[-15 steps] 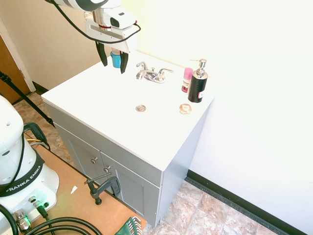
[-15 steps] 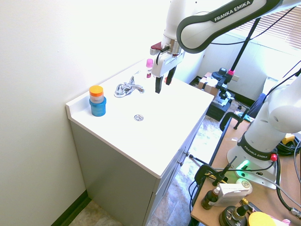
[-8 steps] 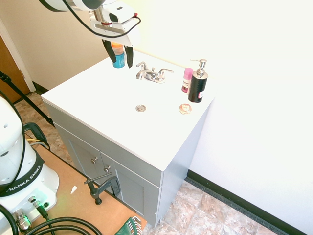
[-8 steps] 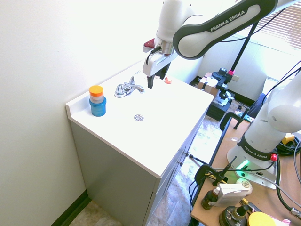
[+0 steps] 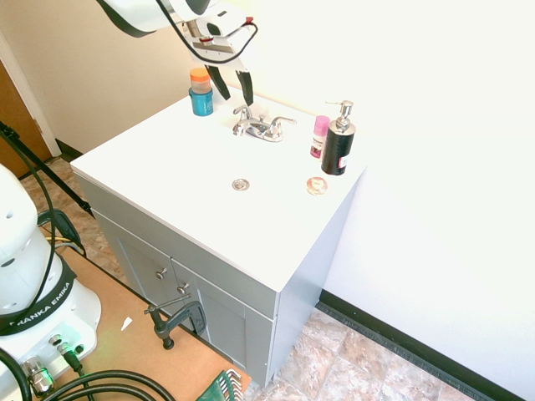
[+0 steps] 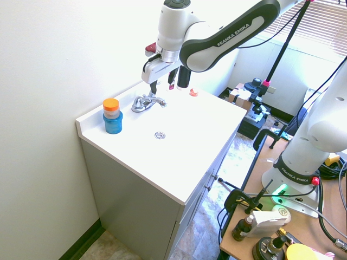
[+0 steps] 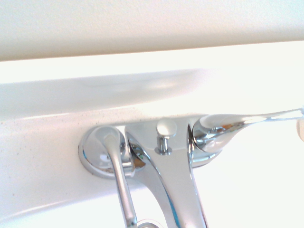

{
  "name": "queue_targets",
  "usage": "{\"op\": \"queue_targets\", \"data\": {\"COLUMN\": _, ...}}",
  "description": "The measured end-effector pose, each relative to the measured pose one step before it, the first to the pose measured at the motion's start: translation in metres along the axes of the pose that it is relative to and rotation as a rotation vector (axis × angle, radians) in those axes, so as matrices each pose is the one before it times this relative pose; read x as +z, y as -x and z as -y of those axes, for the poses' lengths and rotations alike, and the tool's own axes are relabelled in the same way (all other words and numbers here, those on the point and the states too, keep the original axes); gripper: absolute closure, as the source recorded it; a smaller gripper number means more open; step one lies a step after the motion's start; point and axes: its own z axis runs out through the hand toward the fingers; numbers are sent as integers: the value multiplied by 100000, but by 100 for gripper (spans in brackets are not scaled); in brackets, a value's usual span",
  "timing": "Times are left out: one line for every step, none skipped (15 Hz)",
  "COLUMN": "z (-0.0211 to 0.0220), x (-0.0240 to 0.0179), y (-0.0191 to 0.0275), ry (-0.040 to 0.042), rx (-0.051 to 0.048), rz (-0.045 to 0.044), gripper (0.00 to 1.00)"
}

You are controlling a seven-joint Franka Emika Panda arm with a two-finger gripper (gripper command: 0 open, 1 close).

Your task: Turn off the hot water

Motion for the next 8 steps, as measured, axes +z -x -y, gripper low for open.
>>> {"op": "queue_targets", "data": {"z": 526, "x": 527, "y": 81, "ry": 1107, "rx": -108, "rz": -1244, "gripper": 0}}
{"op": "queue_targets", "data": {"z": 518, "x": 707, "y": 98, "ry": 1225, "rx": -501, "rz": -880, "gripper": 0}}
{"op": "queue_targets", "data": {"z": 498, "x": 741, "y": 17, "ry": 1099, "rx": -554, "rz": -754, "gripper": 0}}
{"op": "queue_targets", "data": {"z": 442, "x": 731, "y": -82, "ry": 949, "rx": -356, "rz": -904, "gripper": 0}}
{"op": "queue_targets", "data": {"z": 357, "x": 627, "y": -161, "ry": 883, "rx": -265, "rz": -697, "gripper": 0}}
{"op": "queue_targets", "data": {"z": 315, "x": 401, "y": -305, "ry": 677, "rx": -566, "rz": -1010, "gripper": 0}}
{"op": "queue_targets", "data": {"z": 233, "x": 239, "y": -349, "ry": 693, "rx": -482, "rz": -1208, "gripper": 0}}
{"op": "queue_targets", "data": {"z": 253, "x": 151, "y": -247, "ry": 460, "rx": -334, "rz": -790, "gripper": 0}}
